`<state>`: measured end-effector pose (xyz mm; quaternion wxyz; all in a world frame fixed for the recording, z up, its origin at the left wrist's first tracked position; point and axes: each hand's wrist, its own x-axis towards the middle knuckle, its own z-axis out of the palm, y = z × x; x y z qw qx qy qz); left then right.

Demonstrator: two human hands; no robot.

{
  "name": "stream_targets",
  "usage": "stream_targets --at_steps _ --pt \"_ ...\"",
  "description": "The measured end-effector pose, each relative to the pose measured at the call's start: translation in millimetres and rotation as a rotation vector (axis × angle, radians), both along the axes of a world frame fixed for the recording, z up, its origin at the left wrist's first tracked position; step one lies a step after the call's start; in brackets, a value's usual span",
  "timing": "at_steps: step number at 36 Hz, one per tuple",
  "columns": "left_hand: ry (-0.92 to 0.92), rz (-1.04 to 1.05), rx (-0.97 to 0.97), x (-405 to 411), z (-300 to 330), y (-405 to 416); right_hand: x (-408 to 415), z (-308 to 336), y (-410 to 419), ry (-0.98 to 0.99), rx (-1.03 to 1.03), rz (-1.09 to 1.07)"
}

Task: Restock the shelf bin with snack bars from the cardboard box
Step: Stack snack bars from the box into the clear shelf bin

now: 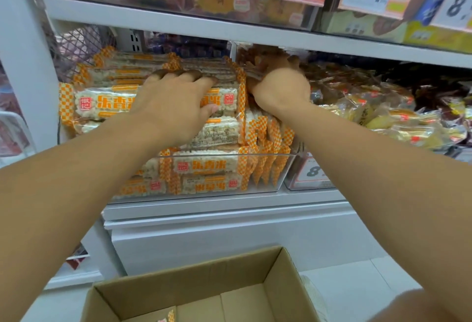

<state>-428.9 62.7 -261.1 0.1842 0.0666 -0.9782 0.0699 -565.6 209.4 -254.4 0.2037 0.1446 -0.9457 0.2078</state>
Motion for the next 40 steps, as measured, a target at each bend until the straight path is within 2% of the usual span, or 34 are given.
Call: stream_targets --at_steps 8,12,15,18,22,30,40 --pt "-0.007 0.001 -0.029 -1.8 -2.0 -2.4 -17.1 6.7 -10.3 -0.053 0.304 0.028" --pt "-0.013 0.003 -0.022 -1.8 -1.8 -3.7 -15.0 20.4 -2.9 -0.156 0.323 0.221" --pt "-0.007 -0.005 -0.024 -1.3 -2.1 -4.2 -4.1 27.3 15.6 -0.197 0.428 0.301" --pt "-0.005 -0.01 -0.028 -1.6 -2.6 -3.9 3.7 31.0 29.6 -0.107 0.485 0.358" --pt "-0.012 -0.001 -0.025 -2.6 -2.2 -2.8 -1.7 32.3 22.4 -0.014 0.553 0.3" --pt "-0.008 -0.013 -0.007 -4.5 -3.1 -4.3 -28.4 20.7 -9.1 0.003 0.533 0.156" --pt "0.018 -0.032 0.01 -2.2 -4.1 -4.2 -24.8 32.3 1.5 0.003 0.52 0.287"
